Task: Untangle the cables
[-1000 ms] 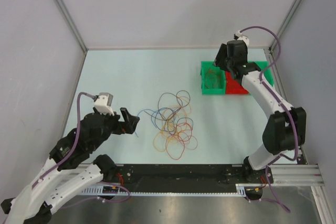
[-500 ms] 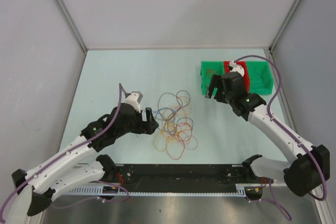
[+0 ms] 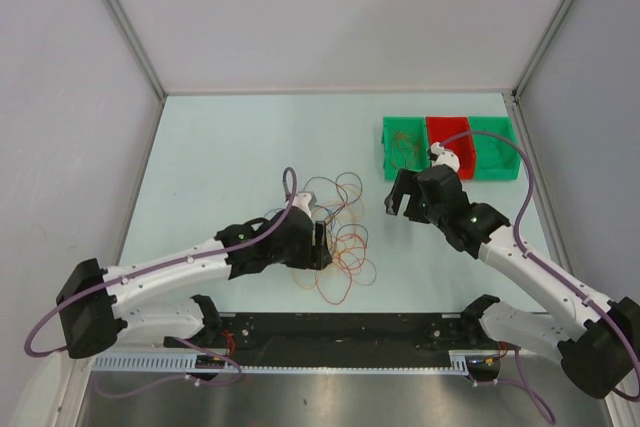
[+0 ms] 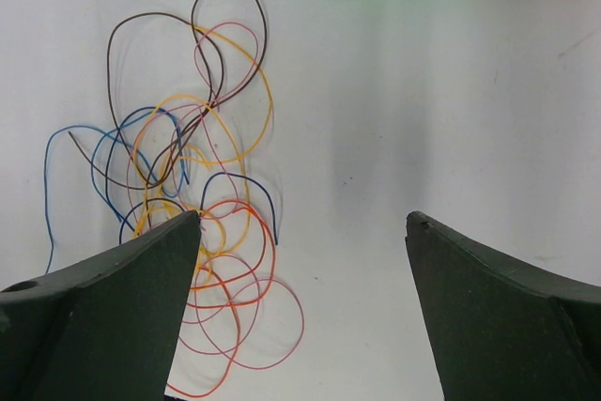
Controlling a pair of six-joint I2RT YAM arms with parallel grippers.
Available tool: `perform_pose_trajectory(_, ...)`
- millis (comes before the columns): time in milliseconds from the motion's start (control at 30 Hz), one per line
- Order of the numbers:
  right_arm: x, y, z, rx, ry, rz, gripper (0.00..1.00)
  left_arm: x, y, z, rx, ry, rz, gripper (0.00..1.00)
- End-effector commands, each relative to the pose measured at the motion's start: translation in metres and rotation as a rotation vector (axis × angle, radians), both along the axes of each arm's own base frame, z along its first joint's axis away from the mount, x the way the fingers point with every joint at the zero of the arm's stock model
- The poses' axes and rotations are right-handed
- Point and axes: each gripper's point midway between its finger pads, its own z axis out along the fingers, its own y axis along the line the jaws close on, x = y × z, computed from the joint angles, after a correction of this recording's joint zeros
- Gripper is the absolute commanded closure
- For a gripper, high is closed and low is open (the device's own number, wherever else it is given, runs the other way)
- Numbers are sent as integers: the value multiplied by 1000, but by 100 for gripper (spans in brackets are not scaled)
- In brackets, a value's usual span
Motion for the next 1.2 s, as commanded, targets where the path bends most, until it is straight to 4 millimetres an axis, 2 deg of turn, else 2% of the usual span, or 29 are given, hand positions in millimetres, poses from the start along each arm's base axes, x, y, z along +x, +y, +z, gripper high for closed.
perform_pose_trajectory(0, 2, -3, 13, 16, -48, -3, 5, 2, -18, 8, -83, 9, 48, 33)
perform_pose_trajectory(400, -4, -11, 8, 28, -41, 4, 7, 8, -13, -6, -11, 19, 87, 41)
perform_pose_trajectory(433, -4, -11, 8, 29, -42, 3, 7, 7, -13, -8, -11, 19, 82, 49)
perform_pose_trajectory(500, -5, -12, 7, 30, -41, 3, 8, 8, -15, -10, -15, 20, 80, 59)
perform_pose_trajectory(533, -5, -12, 7, 33, -40, 3, 8, 9, -16, -10, -16, 19, 82, 74)
perform_pose_trajectory(600, -5, -13, 8, 38, -43, 3, 8, 10, -19, -7, -16, 17, 78, 95)
perform_pose_trajectory(633, -5, -13, 11, 42, -48, 7, 8, 13, -25, 9, -47, -3, 70, 100)
perform_pose_trajectory(700, -6, -13, 13, 45, -58, 20, 8, 15, -30, 38, -85, -31, 46, 100)
perform_pose_trajectory(733, -4, -18, 20, 47, -76, 11, 8, 24, -39, 91, -159, -113, 29, 100)
perform_pose_trajectory(767, -4, -19, 27, 60, -85, 16, 8, 33, -36, 118, -166, -169, 46, 100)
perform_pose_trajectory(800, -4, -22, 31, 67, -93, 14, 8, 34, -27, 137, -139, -191, 45, 100)
perform_pose_trajectory(833, -2, -27, 40, 81, -115, 1, 9, 45, -30, 200, -205, -293, 40, 100)
perform_pose_trajectory(900, -2, -27, 50, 114, -128, 17, 9, 53, -19, 243, -195, -361, 52, 100)
perform_pose_trajectory(933, -3, -27, 55, 128, -135, 20, 9, 58, -12, 299, -261, -457, 51, 100)
perform_pose_trajectory(967, -2, -28, 61, 141, -144, 17, 9, 63, -15, 313, -258, -480, 43, 100)
perform_pose_trajectory(1000, -2, -28, 65, 149, -151, 16, 10, 66, -10, 330, -263, -505, 46, 100)
perform_pose_trajectory(1033, -2, -27, 67, 157, -151, 18, 10, 63, 0, 377, -322, -600, 38, 100)
perform_pose_trajectory(1067, -3, -27, 72, 169, -164, 20, 11, 67, -2, 388, -317, -627, 32, 100)
perform_pose_trajectory(1133, -5, -26, 76, 177, -172, 25, 11, 65, 10, 418, -341, -704, 40, 100)
perform_pose_trajectory(1167, -7, -26, 81, 184, -185, 31, 11, 66, 11, 421, -342, -719, 42, 100)
